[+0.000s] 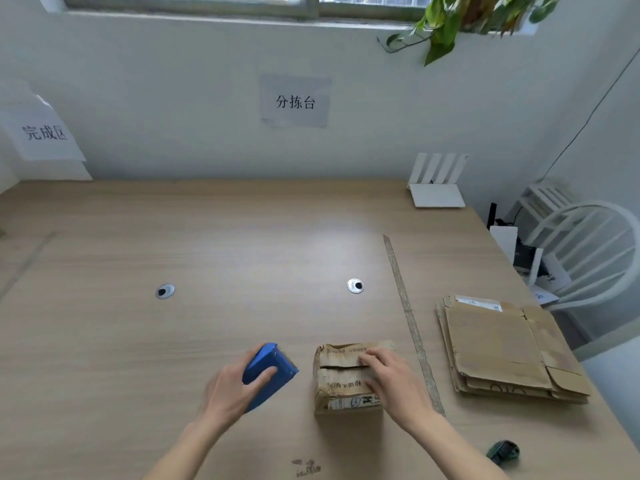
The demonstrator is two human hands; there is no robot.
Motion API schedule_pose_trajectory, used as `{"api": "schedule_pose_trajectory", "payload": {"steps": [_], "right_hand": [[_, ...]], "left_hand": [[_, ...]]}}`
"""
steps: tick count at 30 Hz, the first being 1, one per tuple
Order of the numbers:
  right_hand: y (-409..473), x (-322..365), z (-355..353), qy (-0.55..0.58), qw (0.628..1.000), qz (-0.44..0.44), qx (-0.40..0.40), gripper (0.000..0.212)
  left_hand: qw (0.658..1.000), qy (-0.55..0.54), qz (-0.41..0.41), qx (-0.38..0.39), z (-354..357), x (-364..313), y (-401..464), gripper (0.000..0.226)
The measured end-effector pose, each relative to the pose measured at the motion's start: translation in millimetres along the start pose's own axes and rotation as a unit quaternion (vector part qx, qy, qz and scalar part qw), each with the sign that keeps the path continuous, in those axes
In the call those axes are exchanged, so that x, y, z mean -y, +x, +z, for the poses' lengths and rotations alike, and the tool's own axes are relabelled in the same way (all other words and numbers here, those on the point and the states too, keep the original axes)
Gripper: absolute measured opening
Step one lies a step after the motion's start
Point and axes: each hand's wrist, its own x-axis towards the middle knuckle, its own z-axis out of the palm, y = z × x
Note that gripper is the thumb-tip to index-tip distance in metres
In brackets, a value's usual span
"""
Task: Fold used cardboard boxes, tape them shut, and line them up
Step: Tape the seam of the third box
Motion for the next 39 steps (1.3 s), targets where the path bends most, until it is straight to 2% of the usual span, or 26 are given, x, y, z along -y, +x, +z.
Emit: {"api": "schedule_pose_trajectory", "payload": {"steps": [4,8,10,13,15,19,21,26,30,39], "right_hand": [[7.7,14.2,-13.0,0.045,0.997,0.042,0.056,0.061],[5.6,17.0,-24.5,0.118,0.986,0.088,0.084,0.062],[8.2,14.6,-29.9,0.165,0.975,0.114,0.097,0.058],[15.0,10.0,-41.3,0.298,0.931,0.171,0.126,0.047],[17.5,4.9,-44.9,0.391,0.888,0.192,0.148,0.037],[18.8,-2.8,-55.0,0.483,0.824,0.231,0.185,0.025],[20.2,-7.9,-57.3,0.502,0.808,0.232,0.202,0.024],[22.9,-10.5,-60.5,0.513,0.798,0.220,0.227,0.032],[25.7,-10.3,-61.7,0.519,0.788,0.226,0.242,0.034],[35.1,-10.0,-59.3,0.534,0.780,0.246,0.213,0.028]], "left_hand": [[0.998,-0.023,0.061,0.025,-24.2,-52.2,10.5,0.045],[0.987,-0.012,0.113,0.109,-28.3,-101.4,17.6,0.040],[0.981,0.024,0.125,0.143,-23.7,-121.5,20.5,0.050],[0.976,0.077,0.120,0.161,-10.5,-142.3,26.8,0.060],[0.975,0.089,0.115,0.170,-2.1,-153.0,29.0,0.058],[0.970,0.105,0.113,0.187,8.0,-163.8,34.6,0.048],[0.971,0.120,0.105,0.177,9.9,-165.2,37.3,0.053],[0.965,0.156,0.115,0.176,9.7,-173.3,37.5,0.063],[0.961,0.172,0.119,0.183,9.8,-177.0,40.7,0.061],[0.952,0.188,0.140,0.196,6.7,-173.9,45.9,0.061]]}}
